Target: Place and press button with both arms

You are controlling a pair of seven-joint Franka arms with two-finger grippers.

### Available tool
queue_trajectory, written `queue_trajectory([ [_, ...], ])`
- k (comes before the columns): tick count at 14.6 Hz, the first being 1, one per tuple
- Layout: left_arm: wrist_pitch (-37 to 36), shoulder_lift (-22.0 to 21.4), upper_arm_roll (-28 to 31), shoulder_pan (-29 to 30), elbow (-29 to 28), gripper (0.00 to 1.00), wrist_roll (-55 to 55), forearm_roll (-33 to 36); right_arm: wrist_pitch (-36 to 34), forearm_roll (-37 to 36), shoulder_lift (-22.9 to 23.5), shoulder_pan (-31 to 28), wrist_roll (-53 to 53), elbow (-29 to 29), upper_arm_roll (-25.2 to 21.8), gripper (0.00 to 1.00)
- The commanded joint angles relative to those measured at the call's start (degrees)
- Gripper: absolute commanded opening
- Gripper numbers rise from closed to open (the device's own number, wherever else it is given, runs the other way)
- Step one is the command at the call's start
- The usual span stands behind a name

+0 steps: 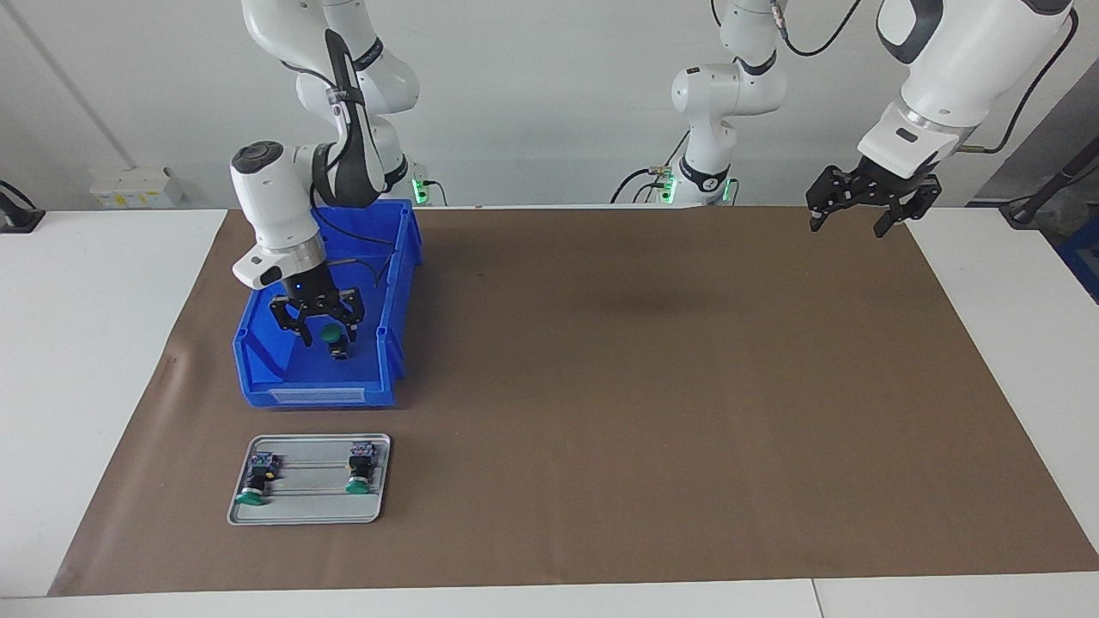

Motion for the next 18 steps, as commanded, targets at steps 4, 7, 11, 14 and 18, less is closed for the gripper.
queue_trajectory([
  [4,1.1,-1.6,-0.6,0.9,-2.1,1.0,-0.1,1.1,-22.0,0.1,0.0,-1.0,6.6,20.5,0.4,1.0],
  [7,1.1,-1.6,-0.6,0.9,-2.1,1.0,-0.1,1.1,-36.2,-0.8,0.7,-1.9,9.8,31.6,0.1,1.0],
  [11,1.1,-1.6,-0.6,0.9,-2.1,1.0,-0.1,1.1,-53.9,-6.8,1.4,-2.5,13.5,44.8,0.2,1.0],
  [14,1.1,-1.6,-0.6,0.9,-2.1,1.0,-0.1,1.1,-60.6,-7.3,0.0,-2.9,17.3,43.3,0.1,1.0],
  [18,1.1,-1.6,-0.6,0.9,-2.1,1.0,-0.1,1.1,-60.7,-5.1,-0.2,-2.8,16.9,45.5,0.3,1.0],
])
